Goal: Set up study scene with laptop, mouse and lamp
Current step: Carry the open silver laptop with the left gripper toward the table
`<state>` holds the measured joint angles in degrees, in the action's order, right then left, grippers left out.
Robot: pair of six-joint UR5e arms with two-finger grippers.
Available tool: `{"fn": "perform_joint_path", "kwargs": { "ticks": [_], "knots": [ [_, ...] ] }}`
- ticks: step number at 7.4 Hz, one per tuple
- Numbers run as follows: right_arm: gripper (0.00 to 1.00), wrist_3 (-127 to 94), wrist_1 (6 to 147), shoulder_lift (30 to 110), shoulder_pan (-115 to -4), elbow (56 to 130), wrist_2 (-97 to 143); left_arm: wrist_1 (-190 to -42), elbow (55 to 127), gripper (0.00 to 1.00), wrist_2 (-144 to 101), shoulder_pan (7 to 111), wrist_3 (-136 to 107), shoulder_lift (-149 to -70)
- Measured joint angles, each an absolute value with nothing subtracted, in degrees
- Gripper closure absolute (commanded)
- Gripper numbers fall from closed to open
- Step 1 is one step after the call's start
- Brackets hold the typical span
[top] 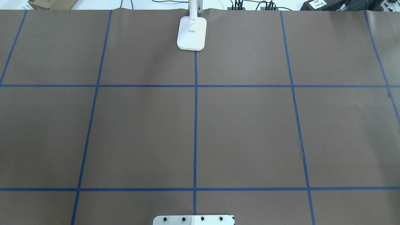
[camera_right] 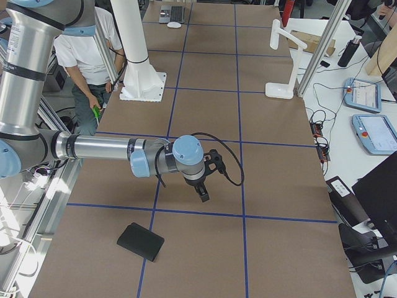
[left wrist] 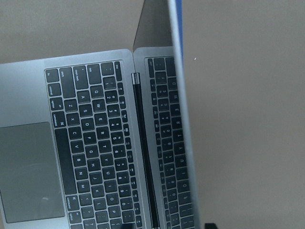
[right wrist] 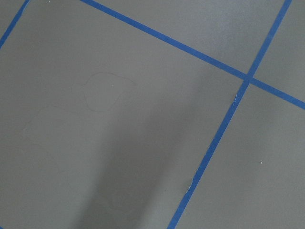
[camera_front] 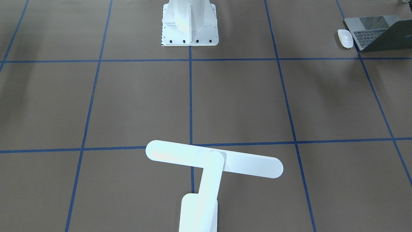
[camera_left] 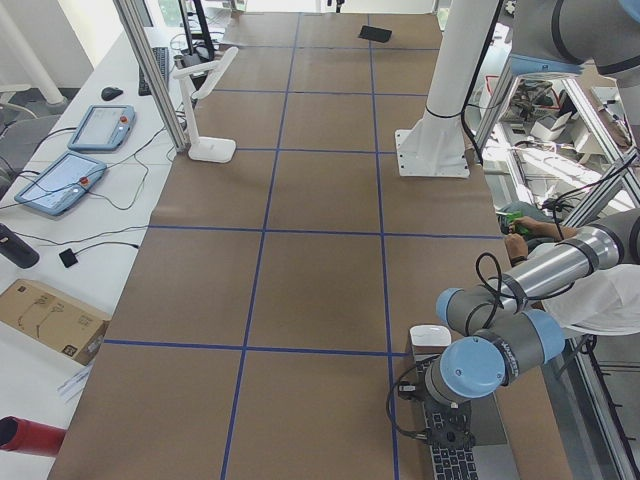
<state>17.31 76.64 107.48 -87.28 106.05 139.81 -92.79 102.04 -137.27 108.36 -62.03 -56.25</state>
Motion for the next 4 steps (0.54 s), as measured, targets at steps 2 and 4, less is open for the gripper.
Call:
{"fn": "perform_joint_path", "kwargs": {
  "ticks": [2,4],
  "knots": [
    [0.00,17.2,76.6,107.5,-87.3,106.0,139.9,-89.5,103.5,1.00,-137.4,108.5,-61.3,-58.3],
    [0.00,16.9,76.6,107.5,-87.3,106.0,140.0,-79.3,108.9,1.00,-137.4,108.5,-57.2,-62.2]
  ]
}}
